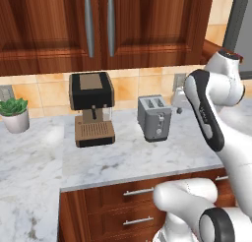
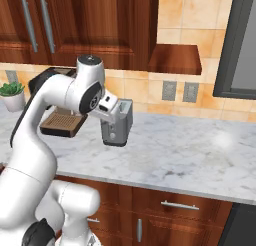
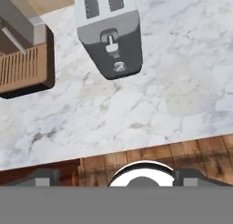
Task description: Take the tongs from the drawer on the right and place them on the dining counter next to the tray containing the hot dog.
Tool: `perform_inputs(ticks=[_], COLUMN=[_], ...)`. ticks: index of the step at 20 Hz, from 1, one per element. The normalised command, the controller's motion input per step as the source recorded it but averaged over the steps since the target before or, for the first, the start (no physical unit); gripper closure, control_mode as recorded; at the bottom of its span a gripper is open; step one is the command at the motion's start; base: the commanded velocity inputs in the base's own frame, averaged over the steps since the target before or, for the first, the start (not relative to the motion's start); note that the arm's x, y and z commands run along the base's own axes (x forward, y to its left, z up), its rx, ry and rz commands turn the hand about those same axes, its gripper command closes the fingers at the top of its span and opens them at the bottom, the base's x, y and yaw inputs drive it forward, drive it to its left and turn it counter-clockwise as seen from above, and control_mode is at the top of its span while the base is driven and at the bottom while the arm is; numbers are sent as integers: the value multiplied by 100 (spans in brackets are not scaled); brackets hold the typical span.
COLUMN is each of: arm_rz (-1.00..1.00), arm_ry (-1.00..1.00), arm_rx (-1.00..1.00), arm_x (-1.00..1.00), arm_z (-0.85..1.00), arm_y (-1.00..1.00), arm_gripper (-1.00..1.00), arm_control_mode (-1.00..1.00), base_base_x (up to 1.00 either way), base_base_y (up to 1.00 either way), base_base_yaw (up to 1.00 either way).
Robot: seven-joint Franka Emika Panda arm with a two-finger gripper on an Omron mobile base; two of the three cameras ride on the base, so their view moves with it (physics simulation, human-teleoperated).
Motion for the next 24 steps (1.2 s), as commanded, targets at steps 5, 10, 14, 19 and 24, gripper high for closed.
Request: perform_inputs(ticks=[5, 10, 14, 19, 24], arm_rz=[-22, -21, -25, -30, -34], arm_ry=[-1, -3, -6, -3, -12], arm_rx=[15, 14, 19, 23, 26], arm_x=[-83, -90, -92, -59, -32], arm_z=[-40, -53, -58, -47, -43], arm_y=[-58, -69, -86, -86, -62], arm_gripper=[-100, -100, -100, -100, -100], arm_control_mode=[-100, -100, -100, -100, -100], base_base_x=[0, 0, 0, 0, 0], base_base_y=[0, 0, 0, 0, 0], base_base_yaw=[0, 0, 0, 0, 0])
